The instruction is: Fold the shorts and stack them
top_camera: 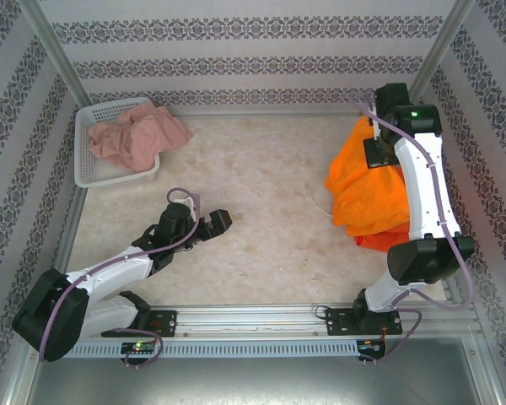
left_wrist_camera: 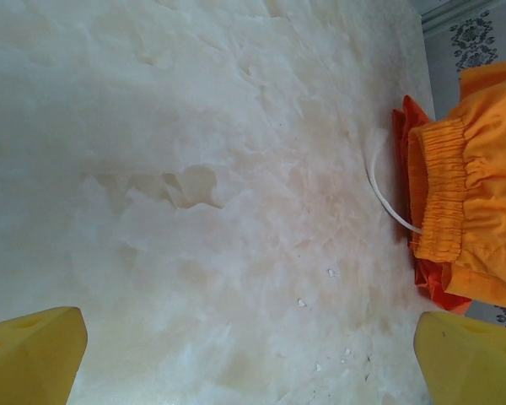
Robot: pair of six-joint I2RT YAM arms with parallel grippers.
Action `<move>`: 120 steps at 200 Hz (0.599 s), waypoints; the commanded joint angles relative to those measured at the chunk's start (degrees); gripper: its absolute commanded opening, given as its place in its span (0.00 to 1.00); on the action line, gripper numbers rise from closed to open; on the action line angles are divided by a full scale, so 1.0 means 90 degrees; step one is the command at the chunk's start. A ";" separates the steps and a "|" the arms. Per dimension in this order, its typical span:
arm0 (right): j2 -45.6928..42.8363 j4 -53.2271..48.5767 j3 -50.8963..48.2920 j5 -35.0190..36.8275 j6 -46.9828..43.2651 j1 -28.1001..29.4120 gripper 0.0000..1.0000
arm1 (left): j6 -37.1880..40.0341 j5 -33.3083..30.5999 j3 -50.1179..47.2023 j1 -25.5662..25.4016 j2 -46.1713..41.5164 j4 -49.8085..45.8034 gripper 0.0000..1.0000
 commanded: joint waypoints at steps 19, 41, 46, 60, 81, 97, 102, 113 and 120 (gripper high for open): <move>0.0349 0.0087 0.0077 0.0629 -0.0276 -0.0375 0.00 | 0.0101 0.0060 -0.0068 0.0105 -0.0051 0.0191 1.00; 0.0554 0.0288 0.0012 0.1056 -0.0318 -0.0560 0.00 | 0.0122 0.0097 -0.0053 0.0130 -0.0001 0.0168 1.00; 0.0610 0.0316 0.0026 0.1150 -0.0316 -0.0609 0.00 | 0.0122 0.0105 -0.0044 0.0130 0.0016 0.0161 1.00; 0.0738 0.0434 0.0042 0.1369 -0.0316 -0.0732 0.00 | 0.0141 0.0121 -0.0029 0.0149 0.0037 0.0132 1.00; 0.0884 0.0606 0.0006 0.1732 -0.0364 -0.0906 0.00 | 0.0169 0.0142 -0.0005 0.0196 0.0048 0.0095 1.00; 0.0976 0.0784 -0.0096 0.1979 -0.0395 -0.1021 0.00 | 0.0178 0.0159 0.0009 0.0227 0.0081 0.0127 1.00; 0.0997 0.0875 -0.0140 0.2027 -0.0399 -0.1056 0.00 | 0.0173 0.0158 0.0011 0.0244 0.0111 0.0146 1.00; 0.1038 0.1060 -0.0261 0.2120 -0.0455 -0.1116 0.02 | 0.0161 0.0179 0.0019 0.0267 0.0171 0.0223 1.00; 0.1082 0.1138 -0.0322 0.2204 -0.0467 -0.1149 0.06 | 0.0154 0.0202 0.0026 0.0283 0.0220 0.0266 1.00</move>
